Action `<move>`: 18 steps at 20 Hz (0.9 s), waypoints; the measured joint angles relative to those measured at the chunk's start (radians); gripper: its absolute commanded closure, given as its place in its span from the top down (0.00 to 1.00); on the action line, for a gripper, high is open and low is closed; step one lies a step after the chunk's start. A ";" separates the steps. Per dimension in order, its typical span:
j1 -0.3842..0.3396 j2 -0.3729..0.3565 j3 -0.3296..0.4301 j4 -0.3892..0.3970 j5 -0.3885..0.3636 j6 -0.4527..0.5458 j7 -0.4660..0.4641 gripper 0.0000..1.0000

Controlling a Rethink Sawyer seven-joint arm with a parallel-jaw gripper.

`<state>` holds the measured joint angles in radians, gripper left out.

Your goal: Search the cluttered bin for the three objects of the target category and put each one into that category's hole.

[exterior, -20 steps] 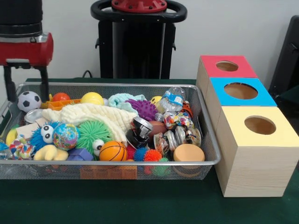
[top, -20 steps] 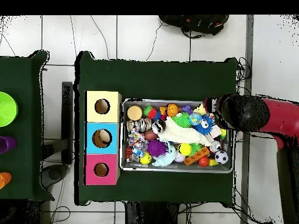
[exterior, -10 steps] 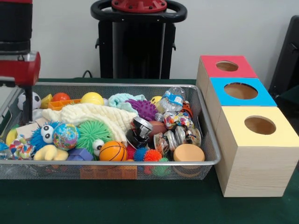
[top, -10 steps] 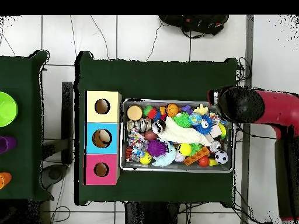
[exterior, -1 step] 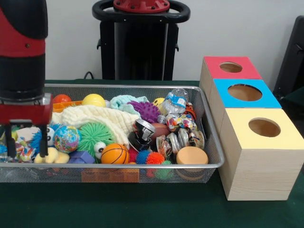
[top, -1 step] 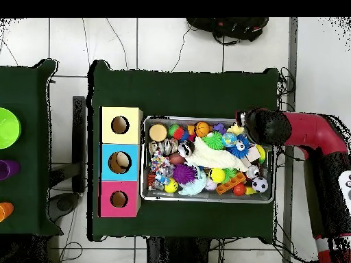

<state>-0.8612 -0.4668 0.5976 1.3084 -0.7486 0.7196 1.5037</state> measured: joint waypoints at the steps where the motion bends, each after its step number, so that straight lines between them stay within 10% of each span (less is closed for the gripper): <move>1: -0.002 0.009 0.000 0.000 -0.005 -0.004 0.000 1.00; 18: -0.033 0.018 0.003 0.069 -0.051 -0.086 0.000 1.00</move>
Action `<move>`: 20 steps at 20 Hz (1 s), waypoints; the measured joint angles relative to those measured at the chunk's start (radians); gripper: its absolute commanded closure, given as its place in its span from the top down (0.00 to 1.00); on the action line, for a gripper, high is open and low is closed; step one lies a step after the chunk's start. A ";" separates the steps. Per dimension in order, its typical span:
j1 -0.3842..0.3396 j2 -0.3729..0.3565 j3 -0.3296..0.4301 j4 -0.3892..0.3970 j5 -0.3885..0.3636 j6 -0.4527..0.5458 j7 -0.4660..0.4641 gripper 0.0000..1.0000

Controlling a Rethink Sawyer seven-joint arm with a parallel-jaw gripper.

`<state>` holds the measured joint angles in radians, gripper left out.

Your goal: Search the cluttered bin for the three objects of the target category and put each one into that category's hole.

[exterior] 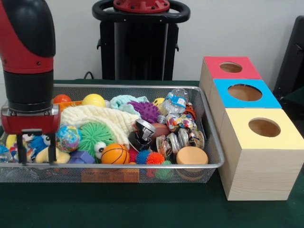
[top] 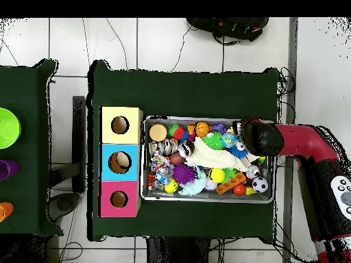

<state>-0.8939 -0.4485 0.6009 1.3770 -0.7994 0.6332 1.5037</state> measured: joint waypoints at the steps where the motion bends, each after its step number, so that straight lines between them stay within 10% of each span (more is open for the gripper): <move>1: 0.000 -0.002 -0.001 0.005 0.000 0.000 0.000 1.00; 20: 0.004 -0.067 -0.019 0.115 -0.003 0.000 0.000 1.00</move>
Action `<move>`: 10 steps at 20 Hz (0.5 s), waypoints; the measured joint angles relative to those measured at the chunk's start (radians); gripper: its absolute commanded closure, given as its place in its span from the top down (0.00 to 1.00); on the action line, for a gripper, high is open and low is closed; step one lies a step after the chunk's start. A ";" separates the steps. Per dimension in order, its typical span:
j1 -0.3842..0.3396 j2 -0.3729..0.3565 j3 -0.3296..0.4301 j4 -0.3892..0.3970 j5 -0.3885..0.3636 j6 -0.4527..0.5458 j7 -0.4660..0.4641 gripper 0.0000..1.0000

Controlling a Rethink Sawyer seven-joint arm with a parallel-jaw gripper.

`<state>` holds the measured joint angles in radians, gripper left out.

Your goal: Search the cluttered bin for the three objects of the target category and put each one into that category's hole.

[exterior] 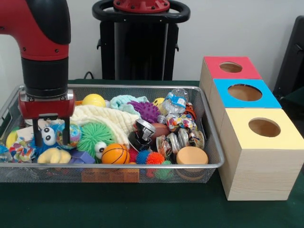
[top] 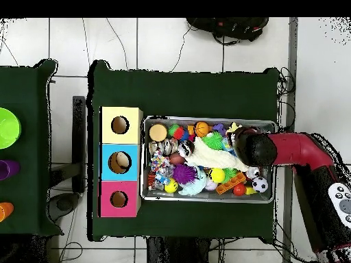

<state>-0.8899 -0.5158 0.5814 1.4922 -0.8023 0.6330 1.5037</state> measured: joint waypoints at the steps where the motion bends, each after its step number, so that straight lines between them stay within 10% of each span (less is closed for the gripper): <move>1: -0.004 0.001 0.000 0.000 0.000 0.000 0.000 1.00; 10: -0.077 0.012 0.000 0.001 0.000 0.000 0.000 1.00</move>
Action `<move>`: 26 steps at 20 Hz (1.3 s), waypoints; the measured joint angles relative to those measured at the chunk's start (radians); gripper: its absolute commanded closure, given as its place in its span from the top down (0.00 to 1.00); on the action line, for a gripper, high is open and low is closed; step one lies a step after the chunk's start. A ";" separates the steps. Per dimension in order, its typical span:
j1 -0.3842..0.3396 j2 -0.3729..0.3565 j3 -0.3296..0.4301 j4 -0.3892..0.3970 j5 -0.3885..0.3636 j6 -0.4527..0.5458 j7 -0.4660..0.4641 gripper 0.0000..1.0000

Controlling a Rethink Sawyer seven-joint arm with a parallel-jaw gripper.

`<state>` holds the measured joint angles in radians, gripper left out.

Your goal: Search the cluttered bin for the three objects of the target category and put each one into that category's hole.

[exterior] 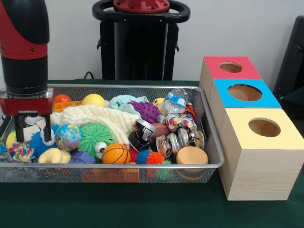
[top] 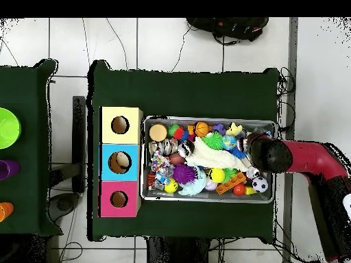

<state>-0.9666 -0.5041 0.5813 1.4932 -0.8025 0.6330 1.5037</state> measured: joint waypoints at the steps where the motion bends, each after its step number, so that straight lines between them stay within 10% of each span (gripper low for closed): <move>1: -0.012 0.000 0.000 0.000 0.000 0.000 0.000 1.00; 26: -0.025 0.117 0.000 -0.057 -0.066 -0.026 0.000 1.00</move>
<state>-0.9913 -0.3874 0.5816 1.4363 -0.8688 0.6067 1.5037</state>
